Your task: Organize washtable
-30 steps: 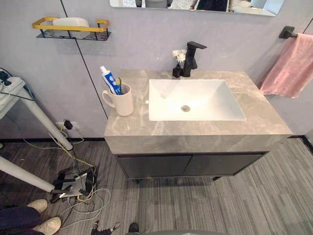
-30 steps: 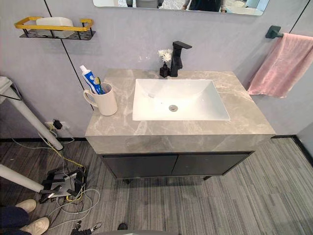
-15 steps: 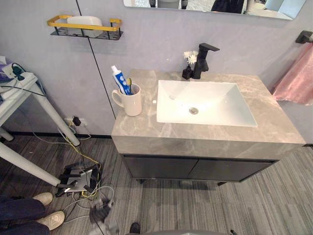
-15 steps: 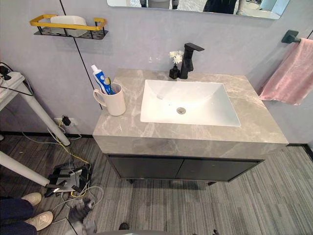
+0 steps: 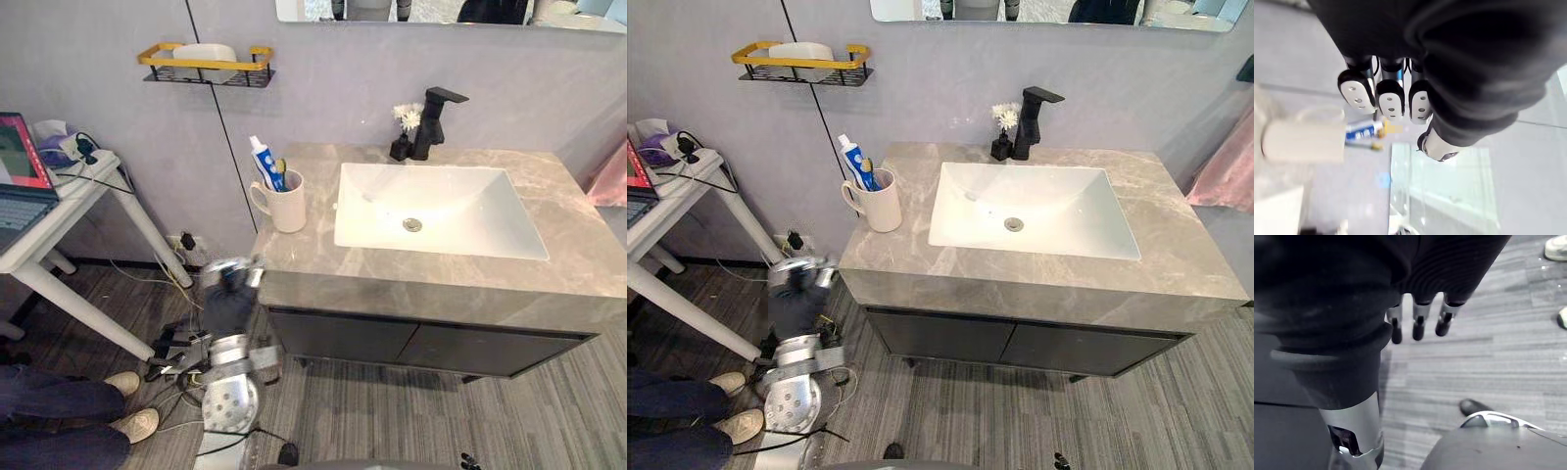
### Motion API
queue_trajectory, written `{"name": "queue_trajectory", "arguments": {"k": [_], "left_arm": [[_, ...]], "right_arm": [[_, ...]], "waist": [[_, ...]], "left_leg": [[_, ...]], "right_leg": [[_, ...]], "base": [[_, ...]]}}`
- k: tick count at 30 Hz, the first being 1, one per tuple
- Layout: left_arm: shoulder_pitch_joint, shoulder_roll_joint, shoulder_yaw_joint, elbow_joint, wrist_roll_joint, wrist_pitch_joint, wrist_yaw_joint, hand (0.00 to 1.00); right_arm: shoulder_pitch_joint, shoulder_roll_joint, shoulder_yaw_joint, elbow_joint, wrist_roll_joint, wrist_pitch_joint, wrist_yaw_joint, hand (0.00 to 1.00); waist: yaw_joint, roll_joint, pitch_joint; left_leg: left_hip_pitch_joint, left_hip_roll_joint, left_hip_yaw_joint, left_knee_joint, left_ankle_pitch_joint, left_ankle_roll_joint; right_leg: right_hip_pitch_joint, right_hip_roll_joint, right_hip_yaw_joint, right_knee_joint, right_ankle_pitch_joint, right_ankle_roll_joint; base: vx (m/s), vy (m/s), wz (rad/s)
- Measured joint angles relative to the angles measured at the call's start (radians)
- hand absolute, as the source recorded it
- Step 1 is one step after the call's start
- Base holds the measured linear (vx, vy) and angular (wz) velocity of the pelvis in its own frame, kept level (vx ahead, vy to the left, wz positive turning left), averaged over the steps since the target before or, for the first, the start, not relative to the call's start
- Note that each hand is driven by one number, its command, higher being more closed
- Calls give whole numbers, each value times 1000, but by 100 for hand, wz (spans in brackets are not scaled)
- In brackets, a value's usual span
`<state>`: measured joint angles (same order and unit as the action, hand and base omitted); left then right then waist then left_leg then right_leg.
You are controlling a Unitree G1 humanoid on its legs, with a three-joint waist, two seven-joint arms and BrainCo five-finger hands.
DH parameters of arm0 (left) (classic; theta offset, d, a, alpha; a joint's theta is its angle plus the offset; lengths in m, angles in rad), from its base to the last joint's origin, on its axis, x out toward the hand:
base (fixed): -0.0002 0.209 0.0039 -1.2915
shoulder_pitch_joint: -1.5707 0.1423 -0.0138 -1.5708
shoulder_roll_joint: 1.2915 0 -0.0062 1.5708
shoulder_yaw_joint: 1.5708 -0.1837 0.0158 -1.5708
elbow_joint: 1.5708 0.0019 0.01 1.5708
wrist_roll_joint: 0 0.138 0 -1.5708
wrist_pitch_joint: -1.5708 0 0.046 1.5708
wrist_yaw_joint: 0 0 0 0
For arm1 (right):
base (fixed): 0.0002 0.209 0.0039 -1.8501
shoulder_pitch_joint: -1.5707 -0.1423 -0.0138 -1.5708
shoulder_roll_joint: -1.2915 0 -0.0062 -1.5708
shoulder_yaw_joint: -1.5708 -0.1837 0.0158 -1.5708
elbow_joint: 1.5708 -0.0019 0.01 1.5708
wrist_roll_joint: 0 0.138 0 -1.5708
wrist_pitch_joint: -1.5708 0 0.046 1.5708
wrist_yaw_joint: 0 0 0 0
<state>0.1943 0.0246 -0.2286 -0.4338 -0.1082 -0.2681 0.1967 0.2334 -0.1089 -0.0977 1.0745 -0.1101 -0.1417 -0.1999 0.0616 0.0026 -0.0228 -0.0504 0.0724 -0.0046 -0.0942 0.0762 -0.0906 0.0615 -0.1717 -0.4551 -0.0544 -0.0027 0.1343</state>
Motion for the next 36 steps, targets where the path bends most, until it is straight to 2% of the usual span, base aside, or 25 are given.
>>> {"name": "queue_trajectory", "arguments": {"k": [2,4,6,8,10,14,21,26,30,36], "left_arm": [[-36,11,5,4,-95,24,-45,100],[-94,38,6,54,-115,36,-63,100],[-208,68,32,190,-115,72,-73,100],[-261,82,94,263,-104,98,-68,100],[-317,101,161,331,-51,118,-57,100],[-359,120,249,368,35,147,-15,100],[-465,145,331,451,141,195,59,100],[-511,134,361,451,161,214,110,100],[-539,133,361,451,156,216,107,100],[-571,133,357,468,119,222,93,100]], "right_arm": [[-4,-9,22,-2,-11,12,14,0],[-8,-18,37,-14,-20,20,29,0],[-13,-18,50,-52,-33,29,48,0],[-26,-18,68,-84,-49,33,61,0],[-33,-15,78,-114,-59,33,74,0],[-33,-15,77,-140,-69,35,82,0],[-39,-11,77,-188,-85,36,112,0],[-39,-8,77,-196,-86,36,111,0],[-49,-7,77,-215,-86,36,111,0],[-49,-7,81,-245,-86,36,109,0]], "waist": [[-21,0,0],[-24,2,1],[-31,-6,6],[-49,-13,17],[-53,-24,35],[-74,-23,58],[-77,-30,106],[-78,-33,115],[-77,-38,158],[-77,-38,187]], "left_leg": [[-6,0,12,0,0,0],[-7,1,16,0,0,0],[-6,5,34,0,0,0],[-6,10,40,0,-1,-1],[-7,17,63,0,-1,-1],[-17,16,71,0,-1,0],[-26,16,86,1,0,0],[-39,15,87,1,0,0],[-48,15,86,22,-2,2],[-64,16,92,27,-2,2]], "right_leg": [[-12,0,11,0,1,-1],[-15,1,15,-1,4,-4],[-20,4,22,-3,7,-8],[-27,9,30,-5,11,-13],[-37,16,50,-20,25,-23],[-48,17,59,-34,39,-25],[-63,17,75,-42,51,-24],[-68,16,78,-42,53,-21],[-71,13,81,-35,52,-22],[-102,11,100,-13,52,-22]], "base": [[29,-5,-13],[31,-9,-10],[8,-12,-13],[-11,-15,-22],[-28,-13,-31],[-29,-1,-11],[-10,0,-6],[24,0,0],[-23,0,-1],[-31,4,-6]]}}
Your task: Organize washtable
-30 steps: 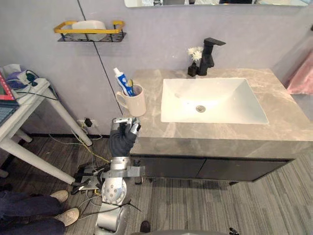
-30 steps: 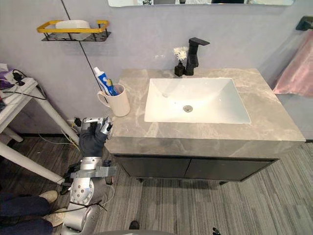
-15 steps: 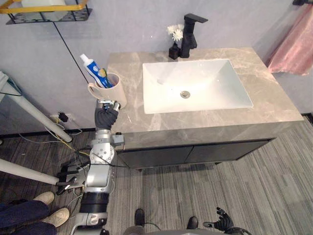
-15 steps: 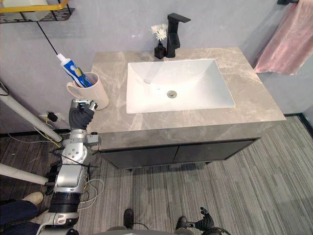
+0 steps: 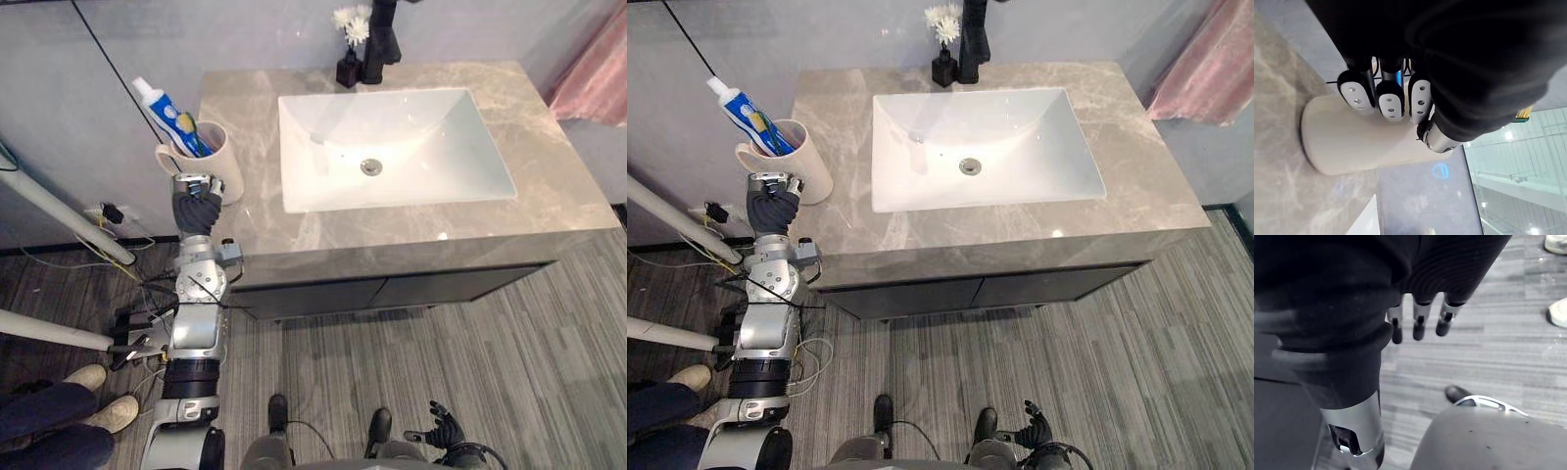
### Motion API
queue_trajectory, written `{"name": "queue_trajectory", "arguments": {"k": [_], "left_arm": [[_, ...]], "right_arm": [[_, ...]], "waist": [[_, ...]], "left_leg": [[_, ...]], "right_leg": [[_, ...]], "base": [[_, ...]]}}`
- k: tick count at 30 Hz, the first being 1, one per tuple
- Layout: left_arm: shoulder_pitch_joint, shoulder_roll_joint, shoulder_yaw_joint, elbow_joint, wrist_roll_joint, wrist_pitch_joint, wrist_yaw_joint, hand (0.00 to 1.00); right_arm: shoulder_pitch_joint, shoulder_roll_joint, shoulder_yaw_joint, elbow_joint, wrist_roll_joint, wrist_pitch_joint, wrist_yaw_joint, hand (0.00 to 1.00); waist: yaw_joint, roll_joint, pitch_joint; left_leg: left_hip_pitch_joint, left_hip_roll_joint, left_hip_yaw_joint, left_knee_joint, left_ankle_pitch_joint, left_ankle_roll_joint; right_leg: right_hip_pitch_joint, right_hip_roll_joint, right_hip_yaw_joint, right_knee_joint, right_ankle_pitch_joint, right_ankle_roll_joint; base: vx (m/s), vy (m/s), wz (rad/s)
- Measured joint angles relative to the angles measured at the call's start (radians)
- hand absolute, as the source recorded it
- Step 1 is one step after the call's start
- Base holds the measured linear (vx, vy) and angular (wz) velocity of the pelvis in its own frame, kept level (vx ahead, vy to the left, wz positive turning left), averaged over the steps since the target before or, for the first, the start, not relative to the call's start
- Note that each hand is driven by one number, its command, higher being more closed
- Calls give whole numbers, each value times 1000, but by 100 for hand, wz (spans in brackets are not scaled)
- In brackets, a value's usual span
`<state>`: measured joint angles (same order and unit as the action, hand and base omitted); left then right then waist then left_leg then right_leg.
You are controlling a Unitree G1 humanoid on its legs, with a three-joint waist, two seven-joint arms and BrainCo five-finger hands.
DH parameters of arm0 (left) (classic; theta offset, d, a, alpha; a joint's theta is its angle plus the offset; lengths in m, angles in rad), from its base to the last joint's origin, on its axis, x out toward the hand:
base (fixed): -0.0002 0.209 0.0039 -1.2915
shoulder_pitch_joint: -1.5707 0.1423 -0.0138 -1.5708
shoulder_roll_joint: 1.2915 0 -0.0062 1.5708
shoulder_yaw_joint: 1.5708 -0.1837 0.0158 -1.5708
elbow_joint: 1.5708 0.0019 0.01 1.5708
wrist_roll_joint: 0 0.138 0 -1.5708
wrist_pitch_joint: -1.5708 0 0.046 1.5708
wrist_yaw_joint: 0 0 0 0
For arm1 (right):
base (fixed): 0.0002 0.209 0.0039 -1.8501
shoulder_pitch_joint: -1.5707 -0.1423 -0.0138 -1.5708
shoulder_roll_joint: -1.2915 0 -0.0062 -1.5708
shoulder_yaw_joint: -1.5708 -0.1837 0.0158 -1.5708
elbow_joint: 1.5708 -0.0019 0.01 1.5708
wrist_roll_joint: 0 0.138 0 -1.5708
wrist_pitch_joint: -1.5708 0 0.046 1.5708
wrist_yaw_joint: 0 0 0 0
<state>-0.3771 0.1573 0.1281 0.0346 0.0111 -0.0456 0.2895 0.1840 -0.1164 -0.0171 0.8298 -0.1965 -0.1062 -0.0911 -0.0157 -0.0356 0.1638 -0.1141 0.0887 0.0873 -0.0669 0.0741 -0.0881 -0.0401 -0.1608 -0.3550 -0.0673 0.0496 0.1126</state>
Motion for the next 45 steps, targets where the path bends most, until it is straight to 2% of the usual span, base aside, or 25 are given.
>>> {"name": "queue_trajectory", "arguments": {"k": [13,17,22,45], "left_arm": [[-38,-1,1,19,1,21,21,100],[-39,-1,8,19,42,32,63,100],[-39,-1,37,19,44,39,84,100],[-38,-5,101,19,39,40,104,100]], "right_arm": [[0,-1,5,-25,-10,0,-1,0],[0,-8,23,-34,-10,-2,-1,0],[0,-8,27,-59,-11,-3,-2,0],[0,-11,35,-81,-29,-4,-2,0]], "waist": [[-5,-3,21],[-3,-5,27],[-8,-8,51],[-9,-11,72]], "left_leg": [[-14,1,8,5,0,0],[-14,5,27,5,0,0],[-13,9,40,9,0,0],[-14,13,56,8,-1,0]], "right_leg": [[-20,0,12,7,0,0],[-34,0,30,12,3,-3],[-41,4,42,13,7,-7],[-54,8,60,13,13,-9]], "base": [[0,0,-1],[-22,-1,-13],[-28,-6,-9],[-1,-1,-2]]}}
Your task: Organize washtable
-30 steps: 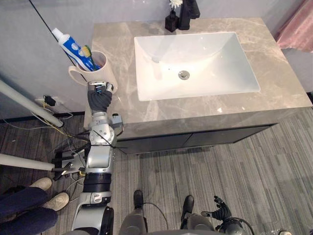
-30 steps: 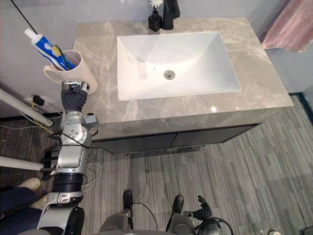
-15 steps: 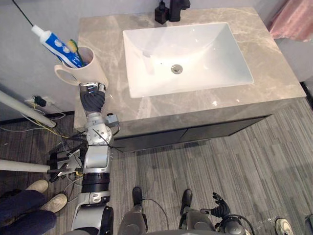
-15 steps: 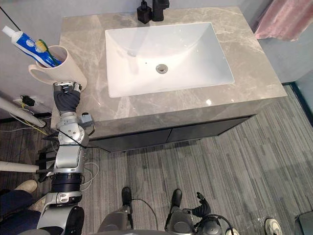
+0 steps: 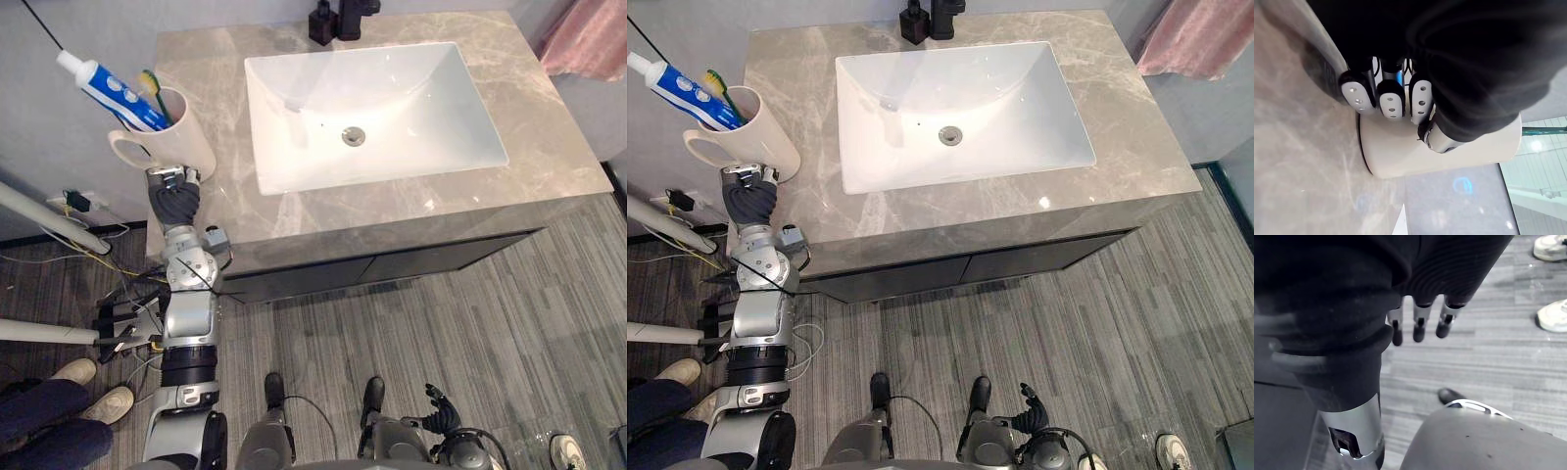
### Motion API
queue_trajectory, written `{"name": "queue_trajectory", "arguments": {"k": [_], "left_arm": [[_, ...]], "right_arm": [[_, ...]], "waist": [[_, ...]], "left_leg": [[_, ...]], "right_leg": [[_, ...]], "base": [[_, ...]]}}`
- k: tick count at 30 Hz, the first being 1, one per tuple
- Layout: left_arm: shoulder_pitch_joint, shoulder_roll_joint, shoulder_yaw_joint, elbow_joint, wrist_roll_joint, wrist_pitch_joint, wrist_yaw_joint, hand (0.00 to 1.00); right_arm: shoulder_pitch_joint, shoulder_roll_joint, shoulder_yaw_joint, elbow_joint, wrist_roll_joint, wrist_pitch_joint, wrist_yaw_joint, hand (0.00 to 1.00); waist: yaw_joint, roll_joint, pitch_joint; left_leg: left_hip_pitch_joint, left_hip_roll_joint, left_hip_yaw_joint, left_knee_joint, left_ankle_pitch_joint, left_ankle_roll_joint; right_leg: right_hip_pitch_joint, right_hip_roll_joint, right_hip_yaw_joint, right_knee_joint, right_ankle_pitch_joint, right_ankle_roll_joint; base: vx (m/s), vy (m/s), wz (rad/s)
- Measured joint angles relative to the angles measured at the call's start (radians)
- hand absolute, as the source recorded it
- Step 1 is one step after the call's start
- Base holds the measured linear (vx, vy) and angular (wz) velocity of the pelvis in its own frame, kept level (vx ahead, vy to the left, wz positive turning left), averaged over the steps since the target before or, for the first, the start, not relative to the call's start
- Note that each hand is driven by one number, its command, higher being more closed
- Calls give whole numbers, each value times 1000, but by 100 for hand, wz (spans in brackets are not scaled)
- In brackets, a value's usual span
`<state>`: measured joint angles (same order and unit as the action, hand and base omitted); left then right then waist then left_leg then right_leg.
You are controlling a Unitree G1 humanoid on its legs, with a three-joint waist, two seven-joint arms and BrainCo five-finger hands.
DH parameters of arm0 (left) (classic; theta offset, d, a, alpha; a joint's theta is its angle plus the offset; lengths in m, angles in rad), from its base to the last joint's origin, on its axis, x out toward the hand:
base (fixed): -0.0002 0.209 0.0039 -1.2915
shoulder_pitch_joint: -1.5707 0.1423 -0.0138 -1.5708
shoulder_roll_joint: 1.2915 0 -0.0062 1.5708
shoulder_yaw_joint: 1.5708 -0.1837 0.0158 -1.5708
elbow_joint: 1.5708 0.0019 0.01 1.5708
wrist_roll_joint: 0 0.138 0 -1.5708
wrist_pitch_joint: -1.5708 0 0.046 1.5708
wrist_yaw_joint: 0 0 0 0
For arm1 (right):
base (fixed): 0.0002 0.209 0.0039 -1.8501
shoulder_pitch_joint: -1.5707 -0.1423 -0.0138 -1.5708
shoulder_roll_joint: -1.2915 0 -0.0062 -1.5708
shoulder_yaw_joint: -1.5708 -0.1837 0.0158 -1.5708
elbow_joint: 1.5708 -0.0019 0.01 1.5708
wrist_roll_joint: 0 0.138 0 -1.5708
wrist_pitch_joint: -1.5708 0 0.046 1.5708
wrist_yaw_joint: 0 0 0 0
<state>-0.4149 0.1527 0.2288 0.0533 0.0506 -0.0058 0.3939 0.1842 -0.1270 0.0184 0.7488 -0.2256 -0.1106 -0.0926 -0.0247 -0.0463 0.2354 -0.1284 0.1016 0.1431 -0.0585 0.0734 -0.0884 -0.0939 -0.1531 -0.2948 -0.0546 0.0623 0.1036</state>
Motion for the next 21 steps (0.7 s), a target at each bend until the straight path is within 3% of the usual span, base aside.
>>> {"name": "queue_trajectory", "arguments": {"k": [21], "left_arm": [[0,32,49,0,-51,1,0,100]], "right_arm": [[1,-3,0,-9,-3,0,1,0]], "waist": [[7,2,5]], "left_leg": [[-4,1,18,1,-2,0]], "right_leg": [[-16,1,21,-1,5,-2]], "base": [[-2,-1,-2]]}}
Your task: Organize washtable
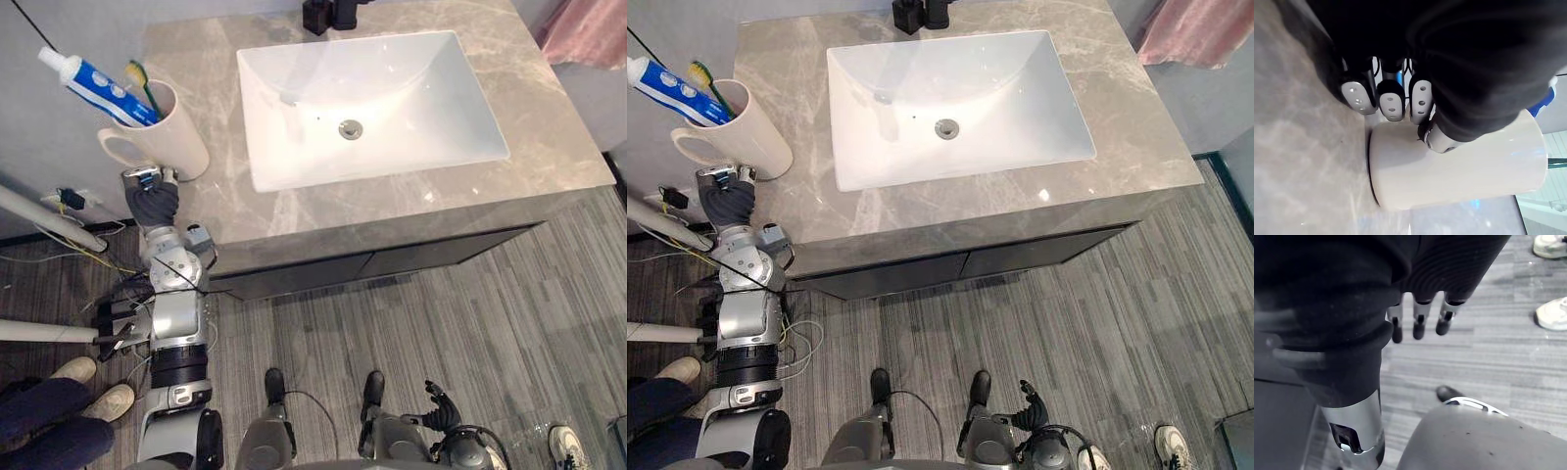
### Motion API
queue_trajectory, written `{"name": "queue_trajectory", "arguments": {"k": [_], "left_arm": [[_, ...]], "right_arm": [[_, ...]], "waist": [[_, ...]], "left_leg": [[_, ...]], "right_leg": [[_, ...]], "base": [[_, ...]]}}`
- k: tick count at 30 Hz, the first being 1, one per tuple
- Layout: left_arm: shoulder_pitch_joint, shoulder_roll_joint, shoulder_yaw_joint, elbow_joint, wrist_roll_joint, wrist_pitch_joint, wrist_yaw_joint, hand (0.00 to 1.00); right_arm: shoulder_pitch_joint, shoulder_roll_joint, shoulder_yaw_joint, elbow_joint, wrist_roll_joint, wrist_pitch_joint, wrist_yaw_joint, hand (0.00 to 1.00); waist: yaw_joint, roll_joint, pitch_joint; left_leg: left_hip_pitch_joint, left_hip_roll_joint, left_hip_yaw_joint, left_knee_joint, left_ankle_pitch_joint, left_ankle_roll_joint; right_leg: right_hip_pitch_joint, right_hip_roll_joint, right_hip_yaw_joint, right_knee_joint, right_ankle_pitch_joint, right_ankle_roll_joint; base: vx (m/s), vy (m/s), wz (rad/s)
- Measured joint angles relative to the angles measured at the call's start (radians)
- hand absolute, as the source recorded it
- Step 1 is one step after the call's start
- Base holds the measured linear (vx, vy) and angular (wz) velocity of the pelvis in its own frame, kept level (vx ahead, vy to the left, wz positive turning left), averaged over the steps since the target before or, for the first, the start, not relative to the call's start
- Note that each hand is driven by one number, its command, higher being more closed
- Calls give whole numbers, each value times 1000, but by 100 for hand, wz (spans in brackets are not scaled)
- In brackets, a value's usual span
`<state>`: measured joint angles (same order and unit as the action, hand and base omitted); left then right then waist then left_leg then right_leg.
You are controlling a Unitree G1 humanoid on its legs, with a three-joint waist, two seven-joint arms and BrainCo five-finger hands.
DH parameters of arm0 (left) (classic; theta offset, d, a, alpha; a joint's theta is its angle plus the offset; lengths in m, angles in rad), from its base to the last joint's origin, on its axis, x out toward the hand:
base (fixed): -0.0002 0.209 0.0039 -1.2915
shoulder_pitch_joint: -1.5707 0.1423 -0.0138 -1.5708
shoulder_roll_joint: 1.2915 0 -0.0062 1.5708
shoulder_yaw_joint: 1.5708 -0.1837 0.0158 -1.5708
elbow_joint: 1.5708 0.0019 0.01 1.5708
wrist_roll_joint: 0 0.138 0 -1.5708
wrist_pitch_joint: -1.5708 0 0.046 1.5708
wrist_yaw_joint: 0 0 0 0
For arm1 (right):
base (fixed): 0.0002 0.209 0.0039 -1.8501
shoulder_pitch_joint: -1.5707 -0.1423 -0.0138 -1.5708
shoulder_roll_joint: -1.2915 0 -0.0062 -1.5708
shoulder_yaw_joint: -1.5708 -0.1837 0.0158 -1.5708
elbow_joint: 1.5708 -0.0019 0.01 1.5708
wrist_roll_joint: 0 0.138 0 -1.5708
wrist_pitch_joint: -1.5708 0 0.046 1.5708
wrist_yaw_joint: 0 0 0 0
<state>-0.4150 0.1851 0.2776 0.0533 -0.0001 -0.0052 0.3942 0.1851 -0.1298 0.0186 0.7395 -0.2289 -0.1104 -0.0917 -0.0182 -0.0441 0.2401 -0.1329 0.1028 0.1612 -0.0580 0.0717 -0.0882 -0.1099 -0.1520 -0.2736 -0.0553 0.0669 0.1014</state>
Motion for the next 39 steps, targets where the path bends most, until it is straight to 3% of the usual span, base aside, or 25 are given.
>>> {"name": "queue_trajectory", "arguments": {"k": [26,30,31,39], "left_arm": [[-194,159,-68,156,-68,-2,-23,100],[-267,190,-90,212,-68,-2,-22,100],[-369,228,-119,282,-68,-1,-21,100],[-543,270,-171,391,-86,0,-2,100]], "right_arm": [[1,-10,1,-26,3,-1,-1,0],[0,-10,17,-39,3,-1,-6,0],[-1,-15,30,-58,4,-3,-19,0],[-19,-12,33,-58,5,-19,-37,0]], "waist": [[4,0,55],[-1,-10,66],[-9,-14,88],[-21,-31,132]], "left_leg": [[-43,-2,-1,27,-6,8],[-52,-4,-5,33,-6,8],[-72,-5,-12,43,-5,9],[-100,-4,-13,59,-3,11]], "right_leg": [[-32,-4,-1,2,12,0],[-37,-6,-3,2,14,0],[-53,-8,-5,12,15,0],[-79,-9,-2,21,23,-6]], "base": [[-9,0,0],[-7,0,2],[-43,1,7],[-27,2,0]]}}
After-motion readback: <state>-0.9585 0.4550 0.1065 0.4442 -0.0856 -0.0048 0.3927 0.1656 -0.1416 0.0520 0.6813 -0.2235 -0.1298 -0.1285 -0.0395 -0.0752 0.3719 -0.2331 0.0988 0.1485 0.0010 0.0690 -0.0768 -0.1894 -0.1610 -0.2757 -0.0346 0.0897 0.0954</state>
